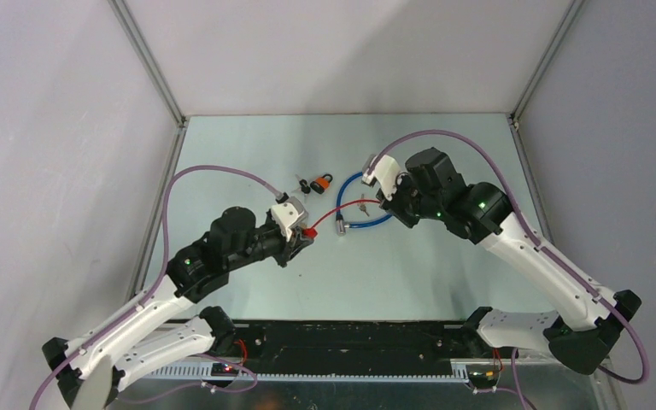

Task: Lock with the key
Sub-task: Lock the lock.

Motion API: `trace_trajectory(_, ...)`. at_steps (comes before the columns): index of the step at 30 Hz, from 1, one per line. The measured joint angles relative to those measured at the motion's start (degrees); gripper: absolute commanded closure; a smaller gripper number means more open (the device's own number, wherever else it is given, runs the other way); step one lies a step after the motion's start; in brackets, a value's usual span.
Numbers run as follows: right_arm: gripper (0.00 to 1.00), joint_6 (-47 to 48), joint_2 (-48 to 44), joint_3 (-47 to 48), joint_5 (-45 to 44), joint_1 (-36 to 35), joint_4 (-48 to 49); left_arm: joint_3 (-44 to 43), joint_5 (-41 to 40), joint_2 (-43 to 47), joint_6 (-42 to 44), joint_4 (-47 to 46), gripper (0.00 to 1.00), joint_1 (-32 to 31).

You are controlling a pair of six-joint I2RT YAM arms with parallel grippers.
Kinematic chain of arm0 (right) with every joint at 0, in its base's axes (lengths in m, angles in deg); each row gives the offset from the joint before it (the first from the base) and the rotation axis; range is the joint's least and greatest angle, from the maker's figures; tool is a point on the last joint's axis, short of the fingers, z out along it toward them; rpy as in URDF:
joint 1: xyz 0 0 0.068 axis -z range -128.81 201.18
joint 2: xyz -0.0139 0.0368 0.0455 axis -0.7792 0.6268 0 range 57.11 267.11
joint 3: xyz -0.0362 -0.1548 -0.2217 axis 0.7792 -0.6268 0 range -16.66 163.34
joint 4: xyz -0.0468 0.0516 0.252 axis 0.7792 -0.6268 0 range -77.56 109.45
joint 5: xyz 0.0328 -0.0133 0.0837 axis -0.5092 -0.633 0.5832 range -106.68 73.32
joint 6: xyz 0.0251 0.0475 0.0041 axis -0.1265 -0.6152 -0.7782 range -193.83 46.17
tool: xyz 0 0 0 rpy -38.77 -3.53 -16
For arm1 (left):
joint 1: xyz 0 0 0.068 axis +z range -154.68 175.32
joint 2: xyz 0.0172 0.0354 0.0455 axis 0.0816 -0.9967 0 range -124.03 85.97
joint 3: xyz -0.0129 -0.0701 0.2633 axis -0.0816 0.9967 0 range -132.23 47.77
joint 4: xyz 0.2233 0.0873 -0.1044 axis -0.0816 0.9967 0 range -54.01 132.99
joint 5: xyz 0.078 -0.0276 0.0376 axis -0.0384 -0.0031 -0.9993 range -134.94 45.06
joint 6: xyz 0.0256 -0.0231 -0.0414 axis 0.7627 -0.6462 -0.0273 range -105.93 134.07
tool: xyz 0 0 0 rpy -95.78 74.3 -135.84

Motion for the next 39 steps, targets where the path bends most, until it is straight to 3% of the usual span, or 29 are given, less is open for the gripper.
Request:
trace_trajectory(10, 1.0, -5.57, 1.38, -0.42, 5.77, -0.39, 1.14, 0.09, 2.27, -0.02, -2.73, -2.05, 1.0, 0.0)
trace_trajectory(17, 1.0, -20.26, -8.15, -13.66, 14.05, -2.19, 26.71, 7.56, 5.73, 3.52, -10.47, -20.24, 1.0, 0.0)
trace_trajectory(25, 1.0, -38.93, -12.79, -25.03, 15.72, -5.27, 60.37, 10.34, 9.73, 4.63, -13.73, -30.71, 1.0, 0.0)
trace_trajectory(33, 1.0, -44.61, -10.88, -29.05, 11.58, -10.45, 77.05, 10.38, 14.05, 5.27, -13.81, -33.97, 1.0, 0.0)
trace_trajectory(39, 1.0, -44.76, -8.83, -30.47, 9.11, -12.98, 82.58, 11.41, 15.78, 5.86, -13.77, -34.56, 1.0, 0.0)
